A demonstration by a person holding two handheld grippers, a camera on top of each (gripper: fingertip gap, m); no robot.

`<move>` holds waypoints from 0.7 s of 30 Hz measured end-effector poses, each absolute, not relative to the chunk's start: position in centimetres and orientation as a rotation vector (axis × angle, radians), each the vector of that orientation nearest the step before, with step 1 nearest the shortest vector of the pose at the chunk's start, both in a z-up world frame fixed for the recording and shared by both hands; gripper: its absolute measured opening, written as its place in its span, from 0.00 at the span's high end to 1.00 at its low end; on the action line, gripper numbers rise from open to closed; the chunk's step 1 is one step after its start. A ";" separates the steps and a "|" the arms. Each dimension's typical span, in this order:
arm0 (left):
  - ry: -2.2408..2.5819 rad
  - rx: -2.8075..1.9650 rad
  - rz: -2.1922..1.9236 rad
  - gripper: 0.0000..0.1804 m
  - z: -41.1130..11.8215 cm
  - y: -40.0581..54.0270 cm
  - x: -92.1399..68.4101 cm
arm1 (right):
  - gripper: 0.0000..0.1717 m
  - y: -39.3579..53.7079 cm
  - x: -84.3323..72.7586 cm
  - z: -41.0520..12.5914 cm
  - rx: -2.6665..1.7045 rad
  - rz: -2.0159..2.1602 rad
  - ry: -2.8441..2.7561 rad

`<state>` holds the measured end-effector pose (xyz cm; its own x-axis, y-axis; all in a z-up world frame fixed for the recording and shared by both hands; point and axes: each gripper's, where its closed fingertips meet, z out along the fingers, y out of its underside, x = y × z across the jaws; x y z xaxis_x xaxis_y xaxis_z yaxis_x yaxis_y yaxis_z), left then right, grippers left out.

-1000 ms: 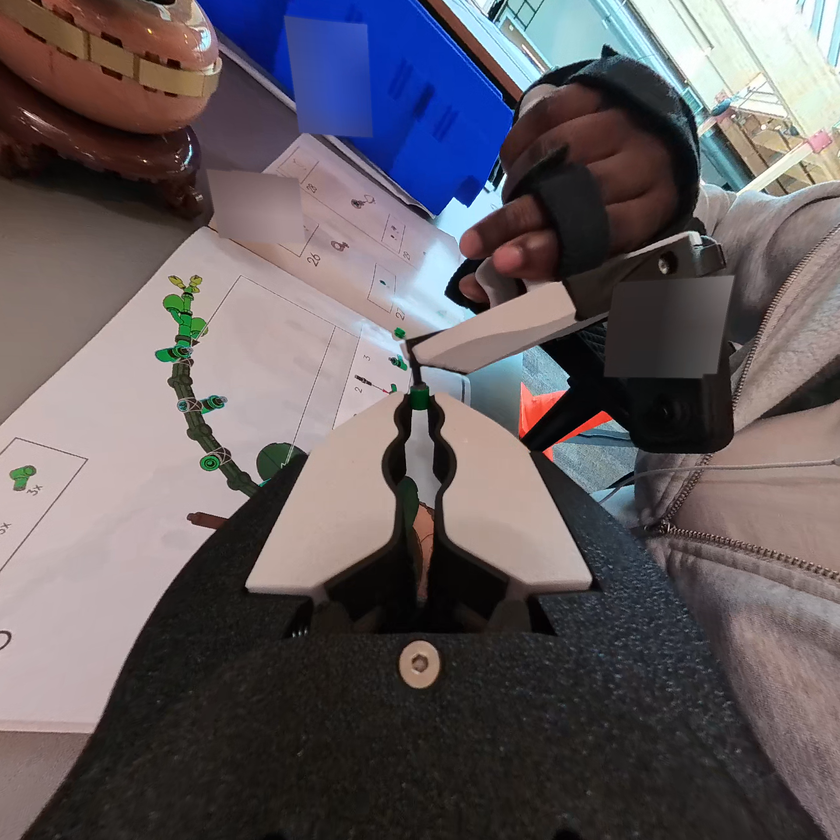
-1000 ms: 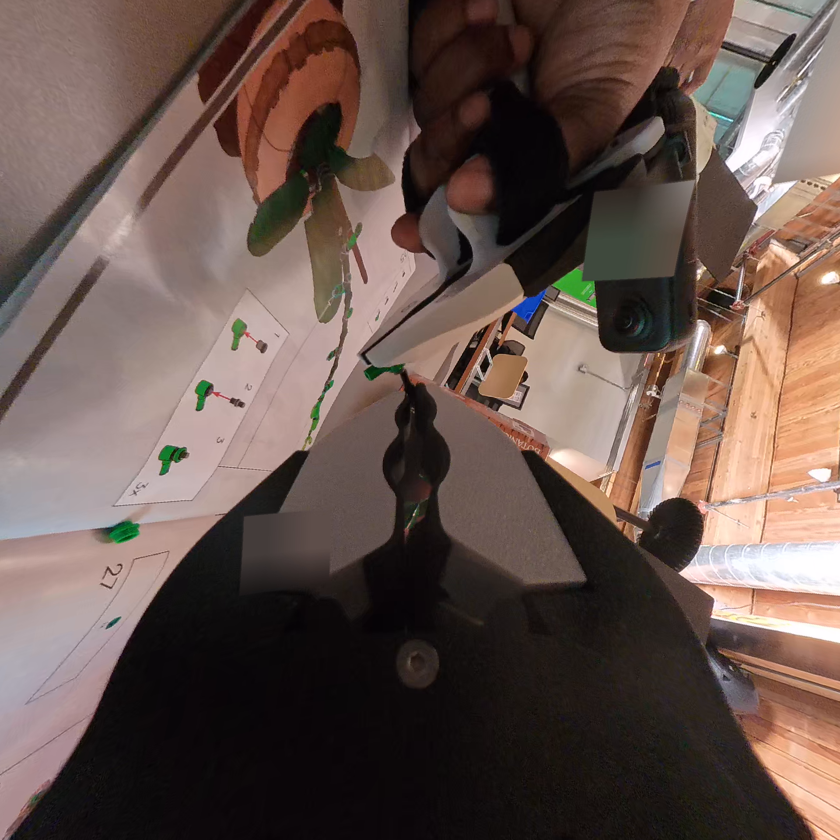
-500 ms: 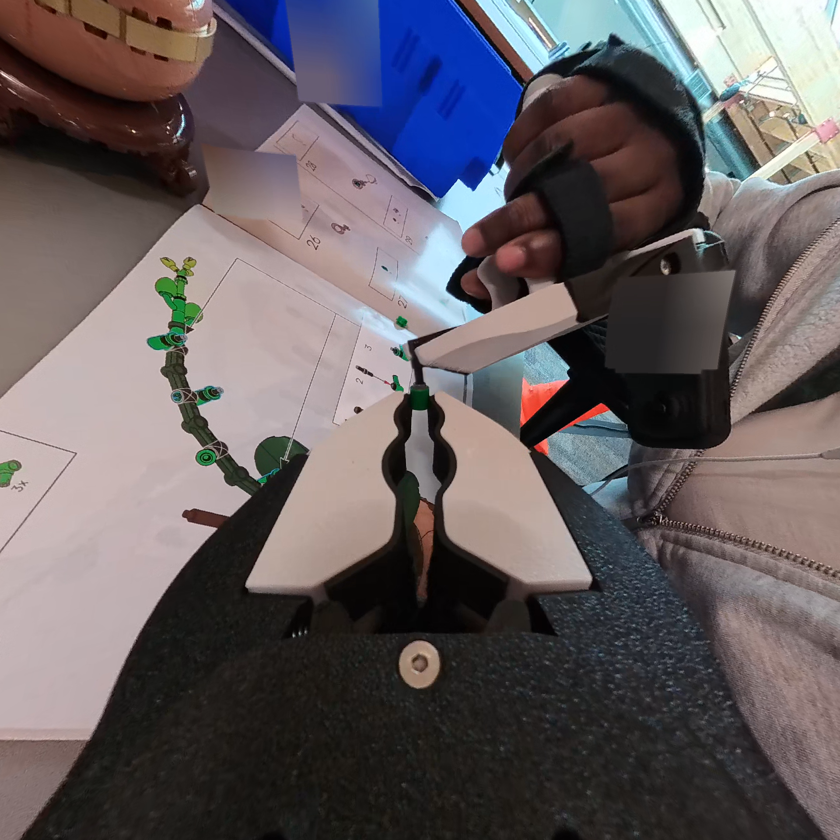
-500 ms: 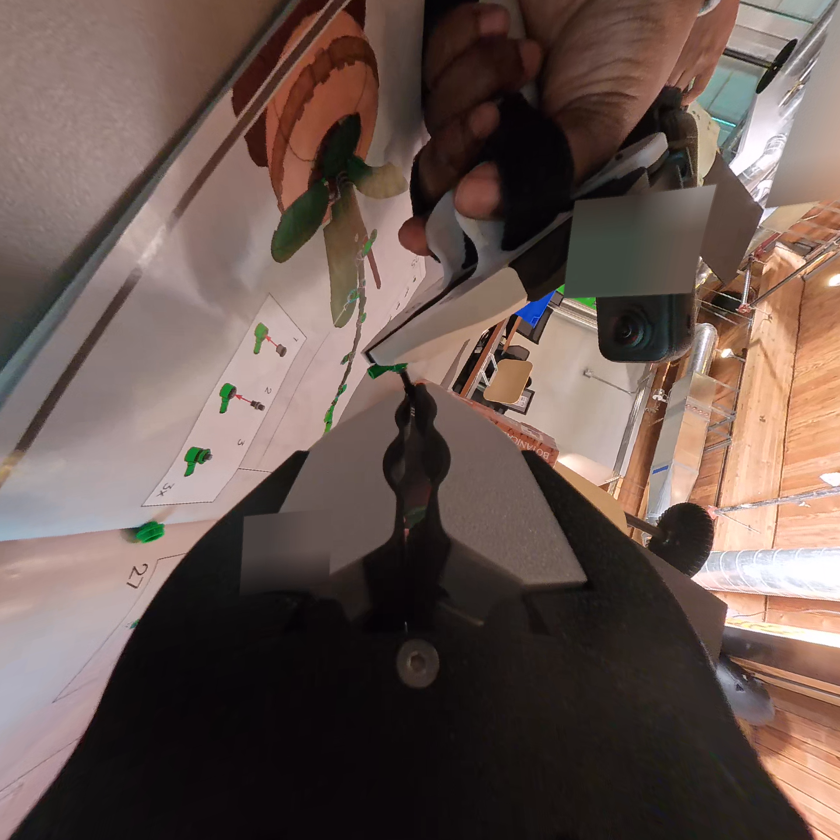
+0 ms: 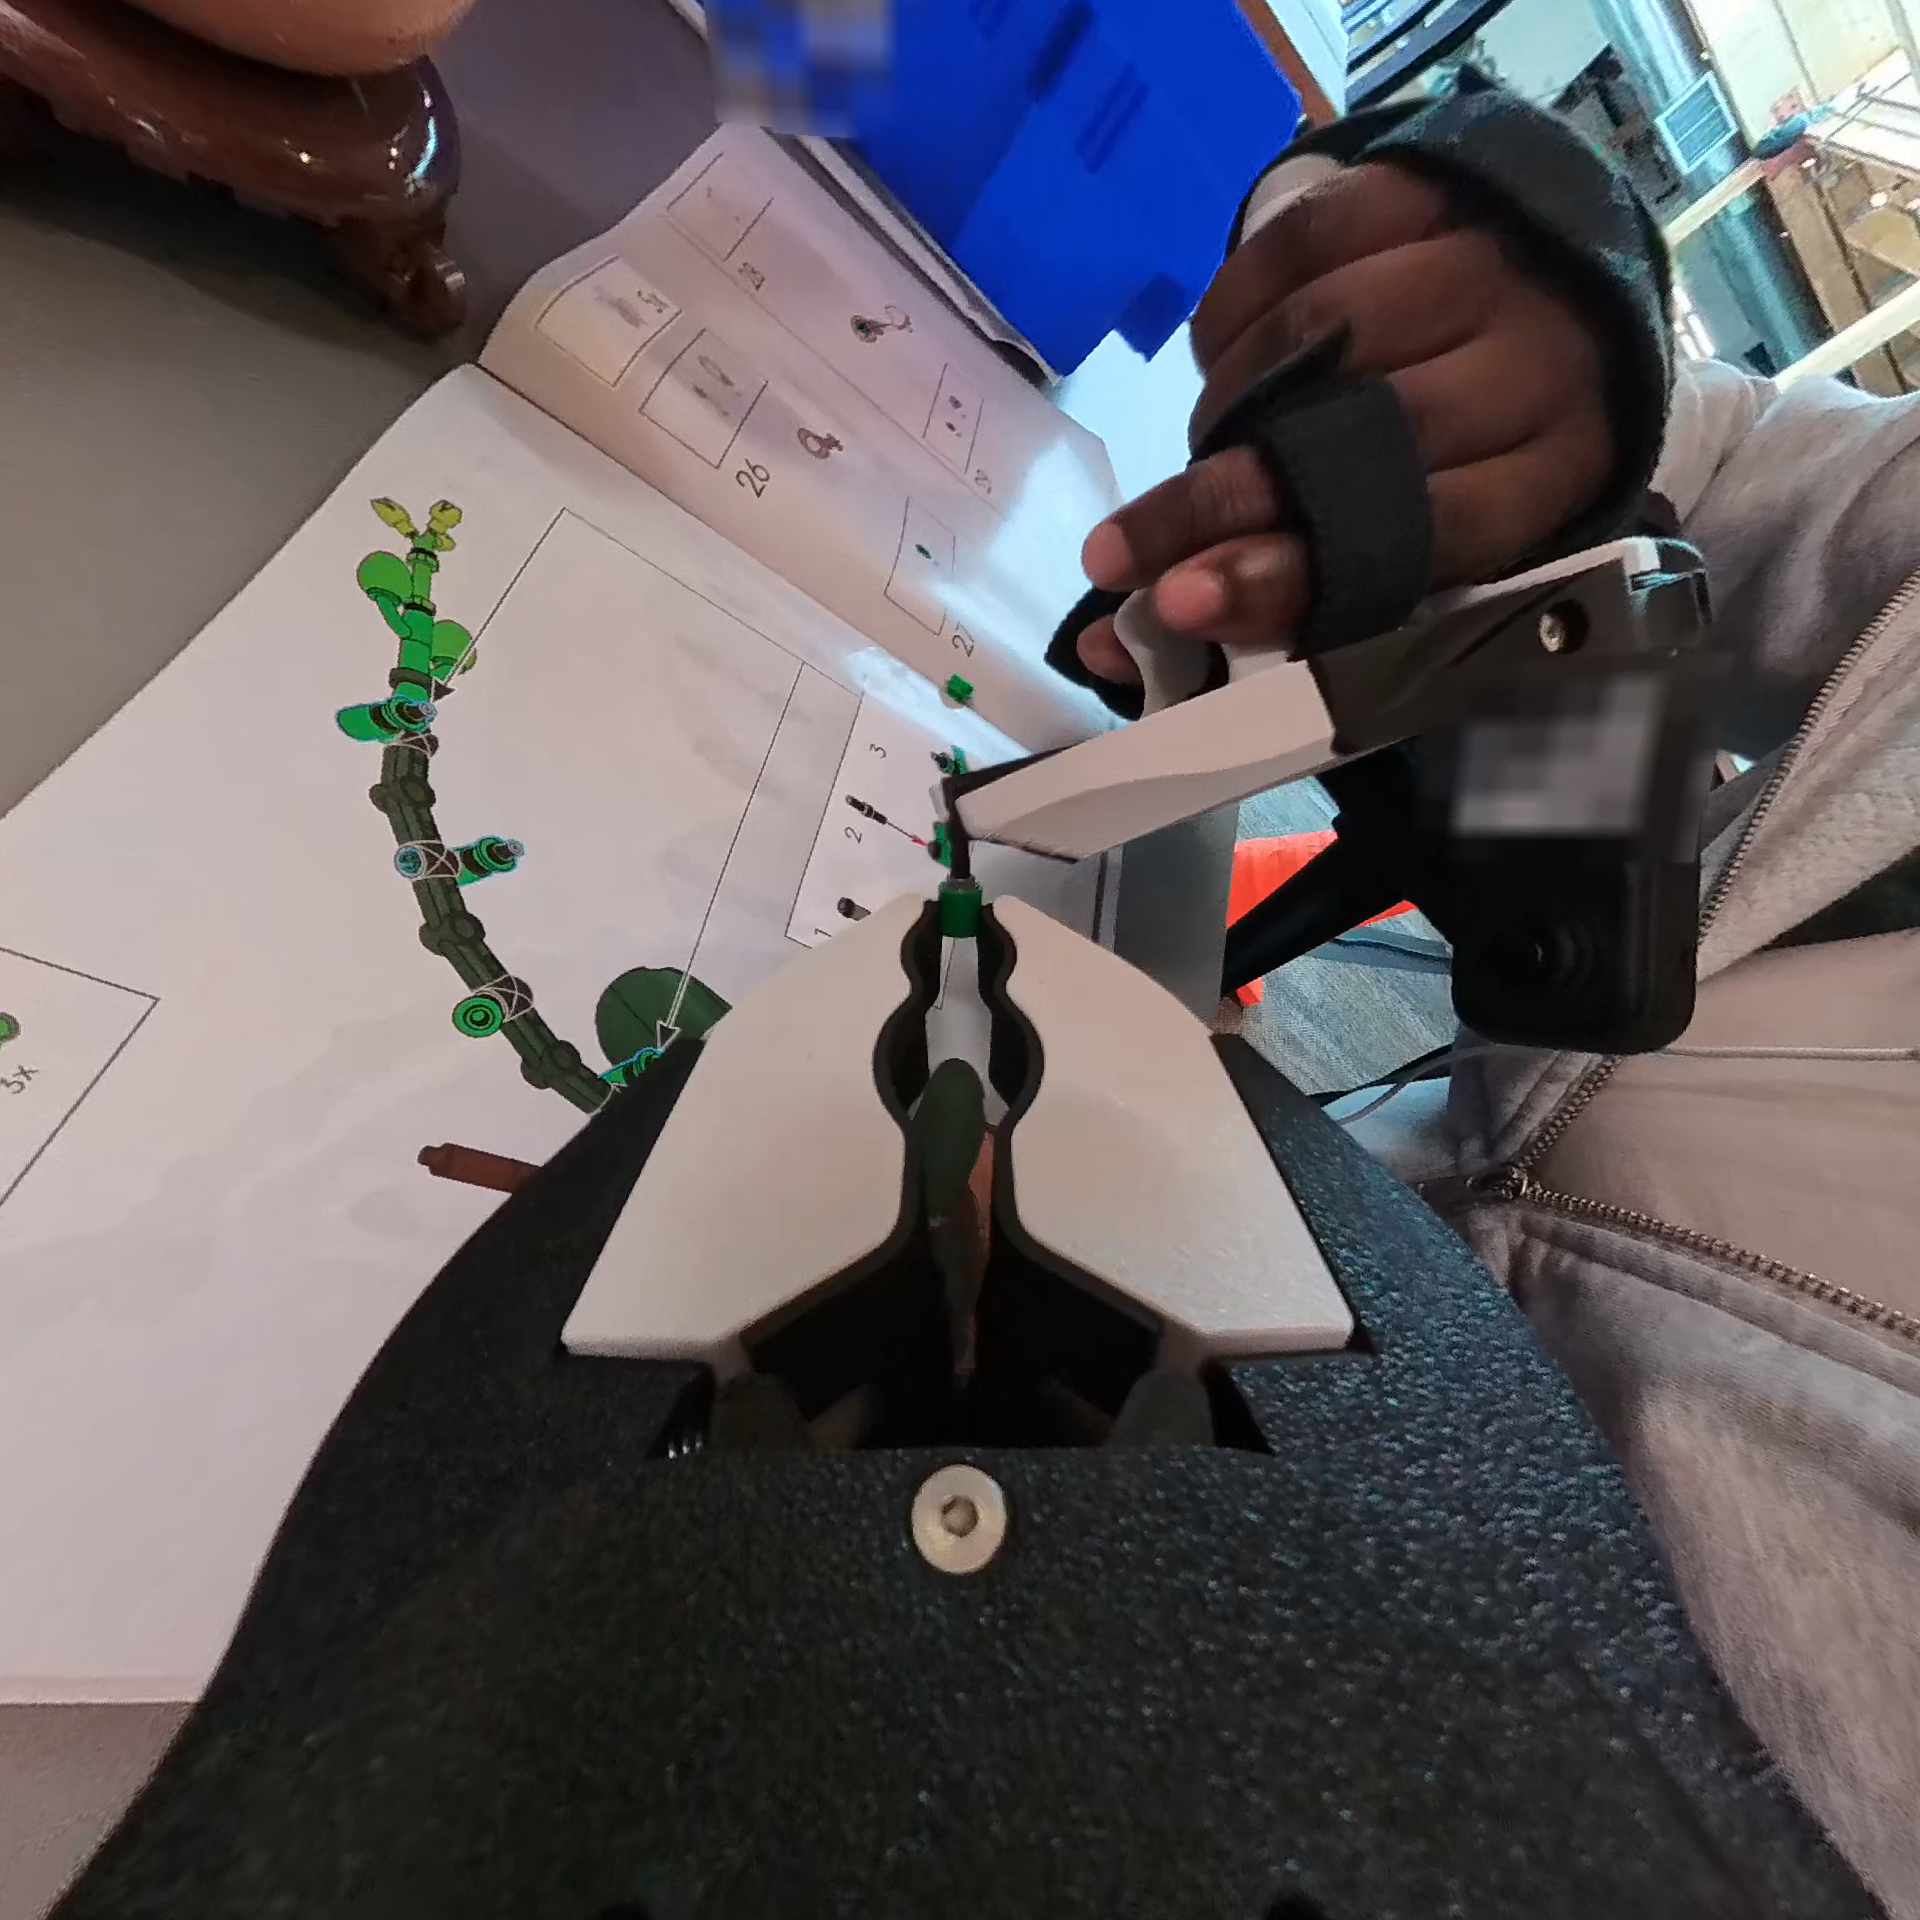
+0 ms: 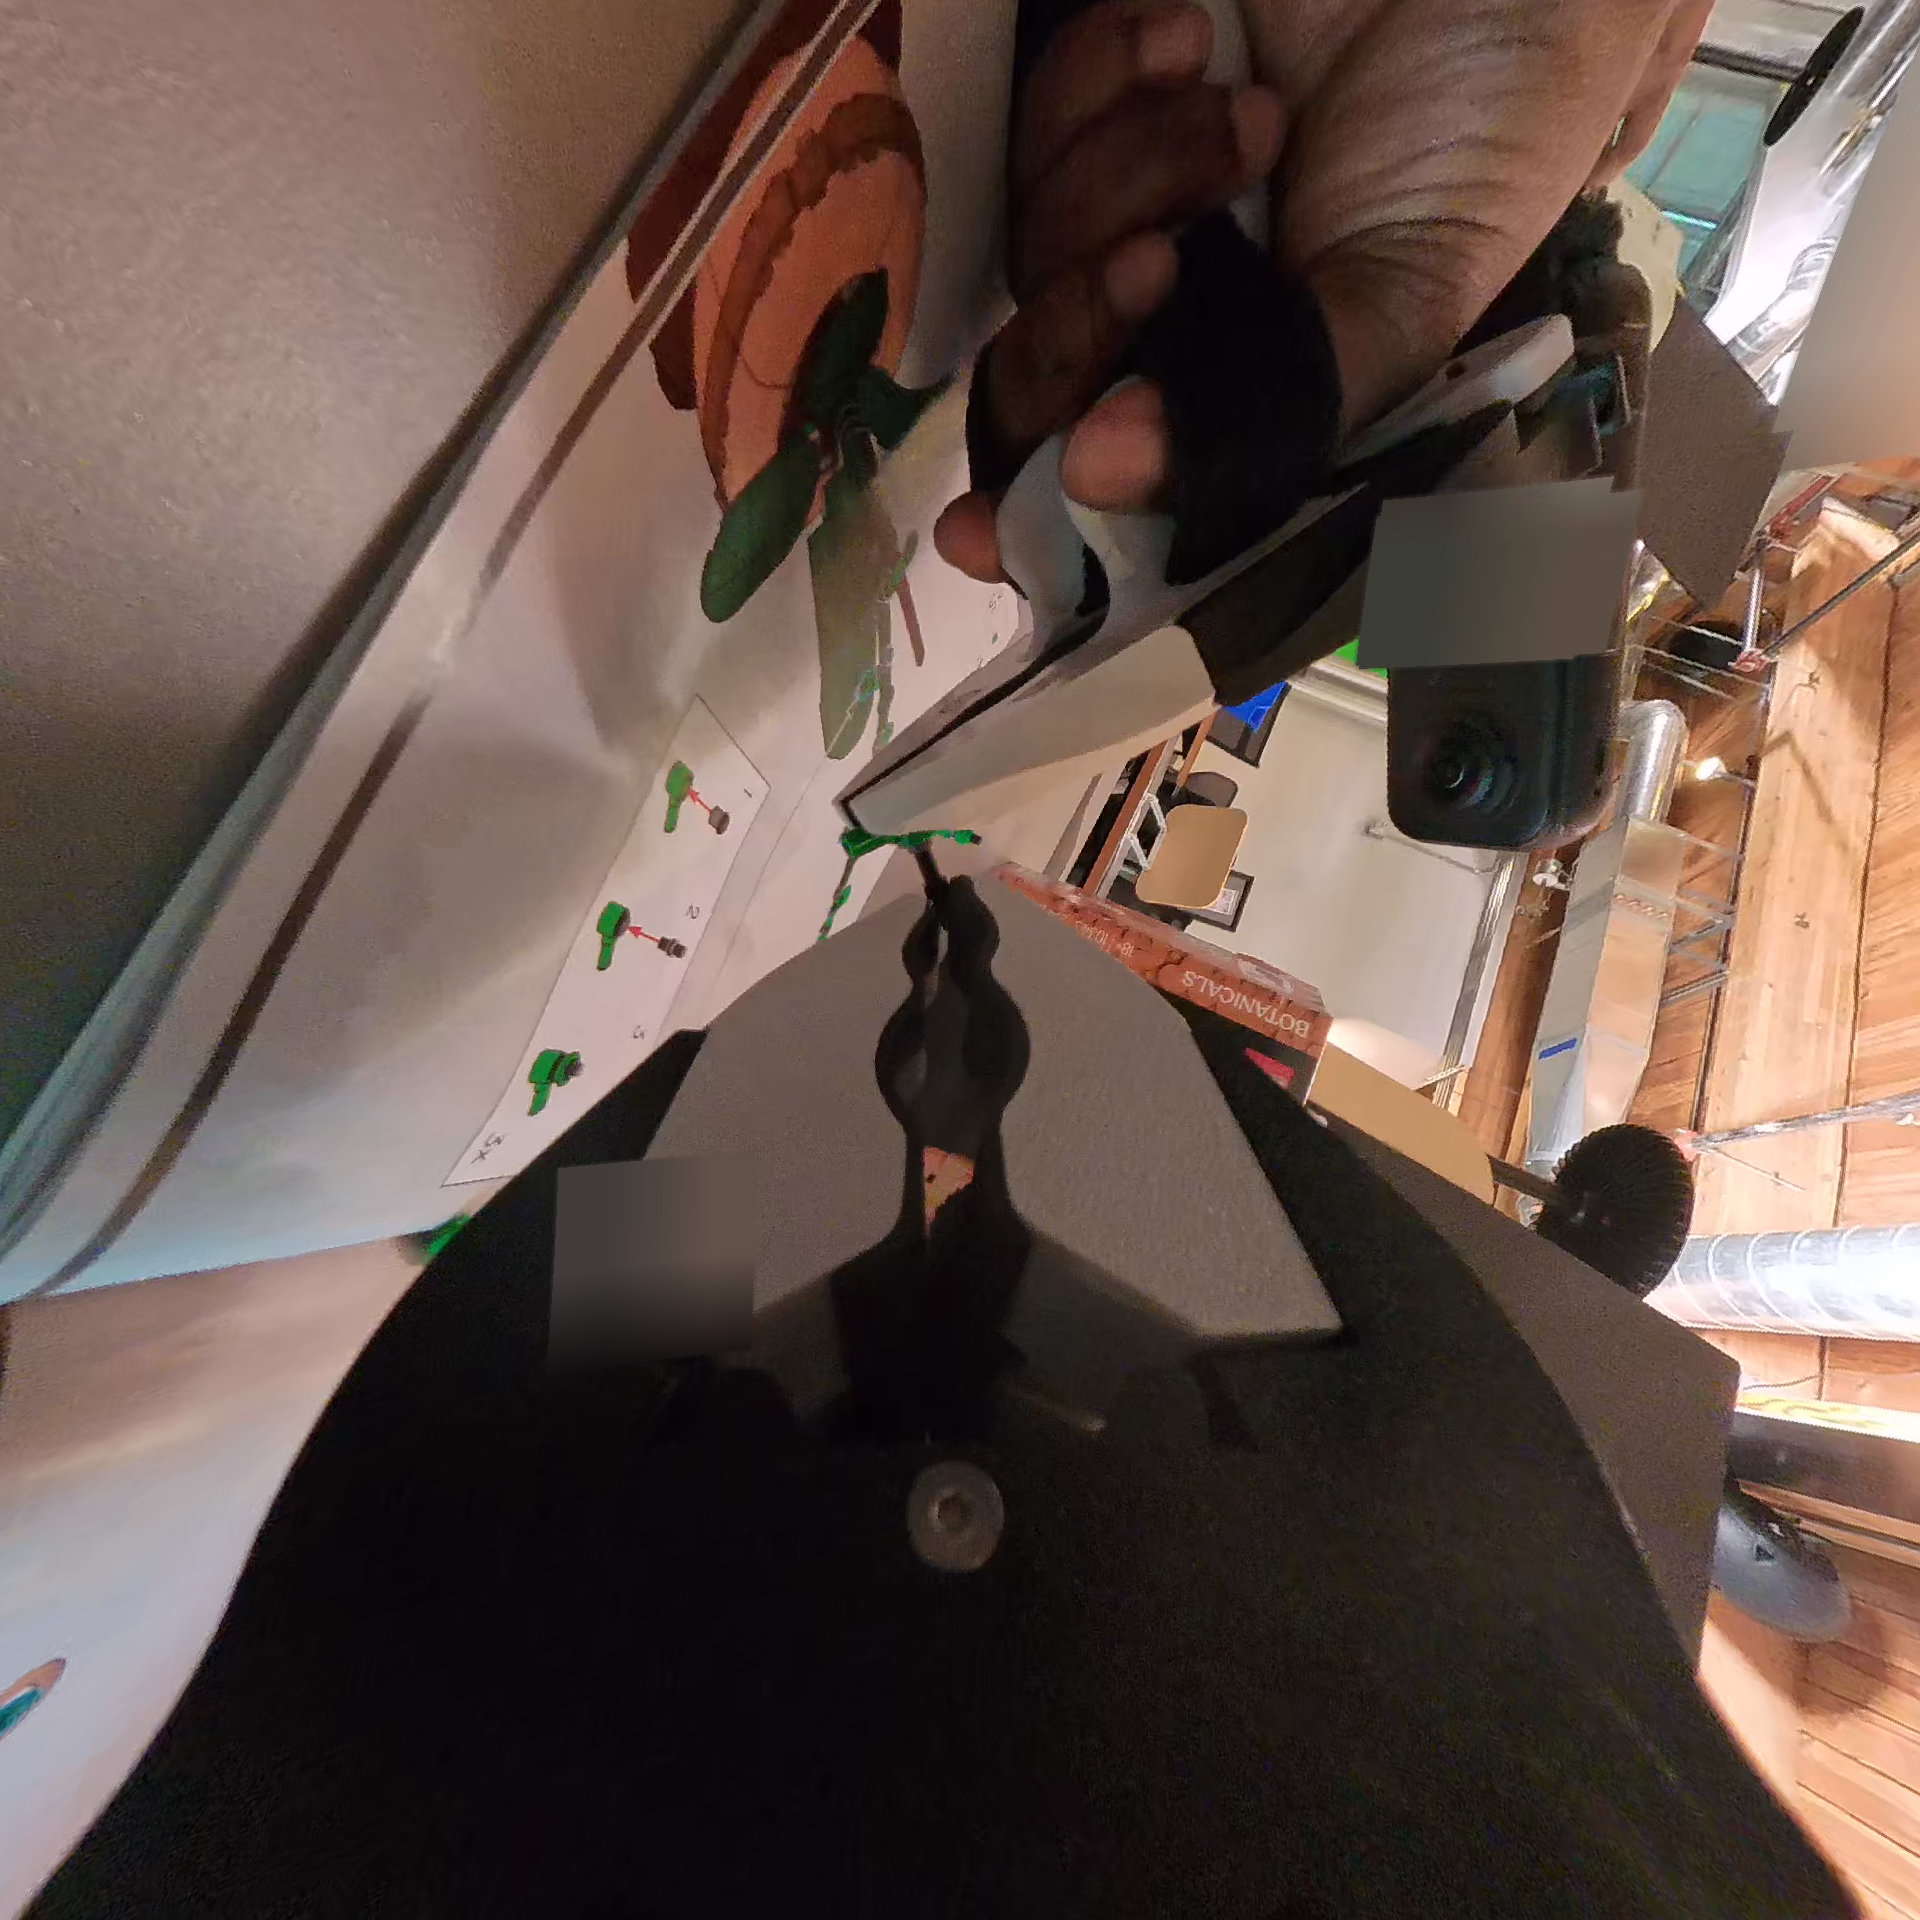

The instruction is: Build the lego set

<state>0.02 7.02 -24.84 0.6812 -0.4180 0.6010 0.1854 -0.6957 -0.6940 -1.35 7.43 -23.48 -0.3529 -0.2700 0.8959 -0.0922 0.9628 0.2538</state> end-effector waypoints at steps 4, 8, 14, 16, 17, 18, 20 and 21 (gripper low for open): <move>0.165 -2.180 -0.991 0.97 -25.5 7.0 0.1 | 1.00 7.5 -1.3 -24.2 0.238 -0.190 -1.944; 0.171 -2.243 -1.009 0.97 -26.3 6.9 0.4 | 1.00 7.5 -1.0 -24.9 0.224 -0.171 -1.978; 0.193 -2.292 -1.007 0.97 -26.9 6.9 0.8 | 1.00 7.4 -0.8 -25.5 0.223 -0.142 -1.997; 0.195 -2.293 -1.004 0.97 -26.9 7.0 0.8 | 1.00 7.4 -0.8 -25.5 0.222 -0.134 -1.993; 0.196 -2.293 -1.002 0.97 -26.9 7.0 0.8 | 1.00 7.4 -0.7 -25.5 0.220 -0.129 -1.990; 0.197 -2.294 -0.999 0.97 -26.9 7.0 0.8 | 1.00 7.4 -0.7 -25.5 0.220 -0.126 -1.988; 0.198 -2.294 -0.999 0.97 -26.9 6.9 0.8 | 1.00 7.3 -0.7 -25.5 0.231 -0.126 -1.986; 0.198 -2.295 -1.000 0.97 -26.9 7.0 0.8 | 1.00 7.3 -0.7 -25.5 0.240 -0.127 -1.983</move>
<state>0.79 6.95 -26.94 0.7019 -0.3654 0.6113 0.1043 -0.7964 -0.5957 -0.69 7.35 -25.47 -0.3971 -0.2262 0.8895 -0.1109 0.9739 0.1981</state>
